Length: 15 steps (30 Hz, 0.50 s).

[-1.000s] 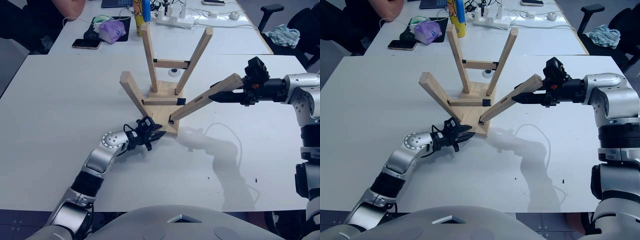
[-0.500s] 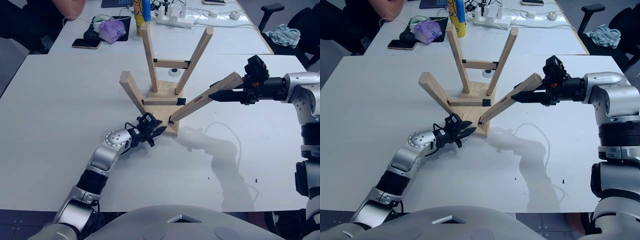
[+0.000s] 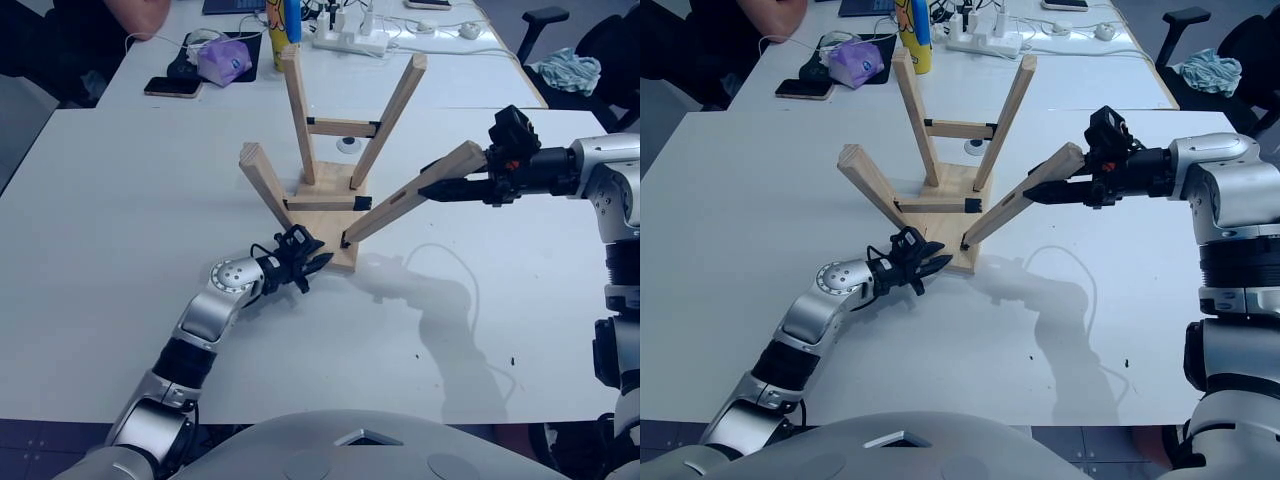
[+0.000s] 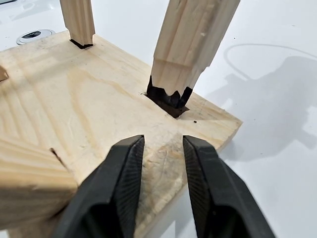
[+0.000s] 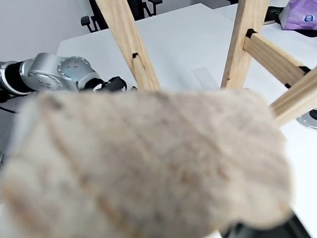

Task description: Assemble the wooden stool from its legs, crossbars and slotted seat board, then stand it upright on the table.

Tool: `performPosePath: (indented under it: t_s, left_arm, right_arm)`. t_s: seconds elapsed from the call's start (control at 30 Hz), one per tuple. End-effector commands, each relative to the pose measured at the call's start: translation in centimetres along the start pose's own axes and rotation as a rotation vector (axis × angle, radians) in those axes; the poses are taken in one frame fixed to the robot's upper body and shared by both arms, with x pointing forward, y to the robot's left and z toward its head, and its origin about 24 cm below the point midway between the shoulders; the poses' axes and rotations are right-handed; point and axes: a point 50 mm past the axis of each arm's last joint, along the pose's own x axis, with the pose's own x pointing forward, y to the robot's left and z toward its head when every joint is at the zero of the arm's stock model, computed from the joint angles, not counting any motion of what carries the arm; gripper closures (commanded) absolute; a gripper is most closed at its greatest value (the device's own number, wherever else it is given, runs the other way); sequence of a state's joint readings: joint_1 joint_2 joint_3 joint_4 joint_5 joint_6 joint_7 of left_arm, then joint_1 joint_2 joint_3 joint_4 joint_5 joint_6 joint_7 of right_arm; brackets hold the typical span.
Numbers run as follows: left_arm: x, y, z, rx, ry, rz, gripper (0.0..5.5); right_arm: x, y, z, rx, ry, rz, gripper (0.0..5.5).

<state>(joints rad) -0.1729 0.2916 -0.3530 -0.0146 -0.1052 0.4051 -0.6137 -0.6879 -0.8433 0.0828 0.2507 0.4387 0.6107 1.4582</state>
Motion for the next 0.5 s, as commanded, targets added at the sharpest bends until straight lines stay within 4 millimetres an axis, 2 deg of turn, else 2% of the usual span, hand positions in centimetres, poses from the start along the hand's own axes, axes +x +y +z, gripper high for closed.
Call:
performPosePath:
  t_s: [0.03, 0.23, 0.5]
  left_arm:
    - [-0.9, -0.6, -4.4, -0.097, 0.196, 0.019, 4.07]
    - [-0.8, -0.6, -4.4, -0.101, 0.193, 0.023, 4.07]
    - [-0.6, -0.7, -4.3, -0.102, 0.189, 0.021, 4.07]
  right_arm:
    - [-0.3, -0.1, 1.1, -0.044, 0.01, -0.001, 3.42]
    - [0.8, 1.2, 0.3, -0.034, 0.079, 0.07, 3.42]
    - [1.0, 0.3, -0.3, -0.066, 0.123, -0.037, 3.42]
